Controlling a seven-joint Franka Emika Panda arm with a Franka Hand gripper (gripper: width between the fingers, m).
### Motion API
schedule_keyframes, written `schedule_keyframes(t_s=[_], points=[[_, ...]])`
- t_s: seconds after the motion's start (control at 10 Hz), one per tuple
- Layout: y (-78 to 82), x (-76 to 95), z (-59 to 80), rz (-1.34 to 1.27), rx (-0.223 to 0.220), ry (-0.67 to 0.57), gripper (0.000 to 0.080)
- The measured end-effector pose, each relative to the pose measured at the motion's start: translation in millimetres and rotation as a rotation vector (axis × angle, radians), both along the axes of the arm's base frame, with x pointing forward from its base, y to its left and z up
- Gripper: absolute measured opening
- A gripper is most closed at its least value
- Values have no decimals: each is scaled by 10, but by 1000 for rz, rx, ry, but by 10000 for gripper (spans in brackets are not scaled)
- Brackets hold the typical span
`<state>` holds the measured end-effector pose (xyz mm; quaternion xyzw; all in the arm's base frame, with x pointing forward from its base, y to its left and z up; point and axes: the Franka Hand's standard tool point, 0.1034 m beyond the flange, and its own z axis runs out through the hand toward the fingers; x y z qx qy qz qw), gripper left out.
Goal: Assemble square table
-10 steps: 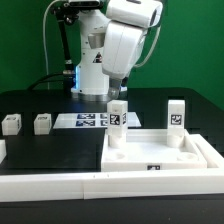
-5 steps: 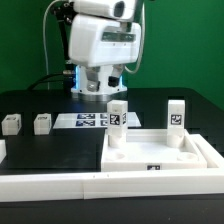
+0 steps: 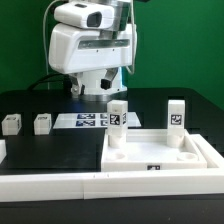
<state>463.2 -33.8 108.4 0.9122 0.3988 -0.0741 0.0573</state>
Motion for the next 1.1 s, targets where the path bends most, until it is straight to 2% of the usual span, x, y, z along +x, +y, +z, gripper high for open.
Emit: schedule_keyframes(t_s=[0.2,0.3,0.4,0.5,0.7,0.8,1.1], points=[[-24,-8,6,-18,5,-6,649],[-136,-64,25,-128,27,-40,649],[-241,-228,-13,-272,33,-49,649],[-278,-339,-72,-369,22,-25,649],[-333,-504,-165,-555,41,104,649],[-423,-480,-218,-537,48,103,649],[-408,-488,-224,-539,47,105,649]])
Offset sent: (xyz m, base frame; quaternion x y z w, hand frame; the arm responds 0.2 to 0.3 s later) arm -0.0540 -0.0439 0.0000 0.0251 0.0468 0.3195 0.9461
